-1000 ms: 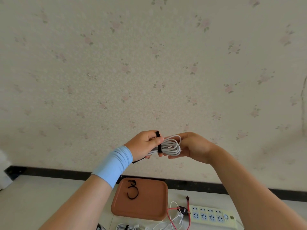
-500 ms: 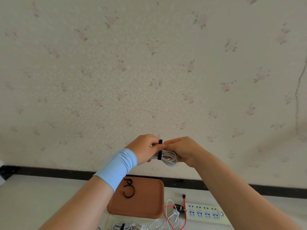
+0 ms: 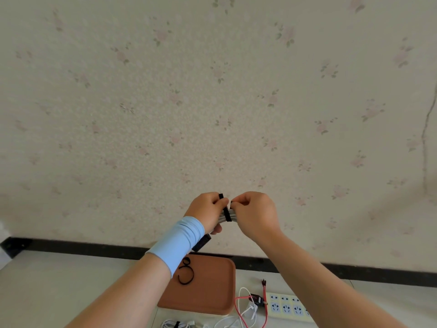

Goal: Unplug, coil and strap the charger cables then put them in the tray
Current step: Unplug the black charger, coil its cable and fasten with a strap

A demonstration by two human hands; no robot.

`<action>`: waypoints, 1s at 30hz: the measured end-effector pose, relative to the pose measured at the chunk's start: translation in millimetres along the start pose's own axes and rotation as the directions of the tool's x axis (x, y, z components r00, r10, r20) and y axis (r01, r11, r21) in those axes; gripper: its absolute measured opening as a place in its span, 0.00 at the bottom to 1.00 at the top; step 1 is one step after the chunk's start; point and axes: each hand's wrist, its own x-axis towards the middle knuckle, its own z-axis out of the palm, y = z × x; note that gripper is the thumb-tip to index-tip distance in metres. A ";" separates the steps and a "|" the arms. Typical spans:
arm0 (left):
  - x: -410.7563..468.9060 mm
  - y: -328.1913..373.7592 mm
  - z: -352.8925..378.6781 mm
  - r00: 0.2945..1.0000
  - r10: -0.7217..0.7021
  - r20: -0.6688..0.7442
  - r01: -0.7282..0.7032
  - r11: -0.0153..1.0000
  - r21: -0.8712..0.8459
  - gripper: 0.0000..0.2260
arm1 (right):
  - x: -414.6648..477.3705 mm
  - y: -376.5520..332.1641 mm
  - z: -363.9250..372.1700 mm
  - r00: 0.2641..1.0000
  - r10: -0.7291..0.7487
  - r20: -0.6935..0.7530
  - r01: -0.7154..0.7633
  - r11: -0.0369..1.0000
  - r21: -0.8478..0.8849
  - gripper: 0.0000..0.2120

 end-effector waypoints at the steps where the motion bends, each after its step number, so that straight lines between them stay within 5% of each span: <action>1: 0.2 0.9 2.1 1.000 -0.021 0.003 0.021 1.000 0.017 0.14 | -0.8 -0.5 -0.2 1.000 -0.014 -0.003 0.014 1.000 -0.013 0.08; 7: 1.2 7.5 3.8 0.994 -0.103 0.027 0.102 0.994 0.035 0.14 | -5.5 -2.4 -3.7 0.993 -0.117 0.004 0.117 0.992 -0.055 0.08; 13: 1.3 7.3 18.3 0.993 -0.115 0.012 0.108 0.955 0.276 0.12 | 0.0 6.0 -3.4 0.997 0.014 0.082 -0.007 0.996 -0.085 0.08; 20: 7.4 9.4 15.4 0.933 -0.352 0.073 0.358 0.892 -0.276 0.13 | 5.6 14.6 14.5 0.982 -0.189 0.021 0.189 0.956 -0.223 0.09; 30: 8.9 4.6 10.7 0.968 -0.213 -0.133 0.162 0.934 -0.319 0.14 | 12.0 11.5 12.5 0.925 -0.357 0.130 0.379 0.893 -0.243 0.14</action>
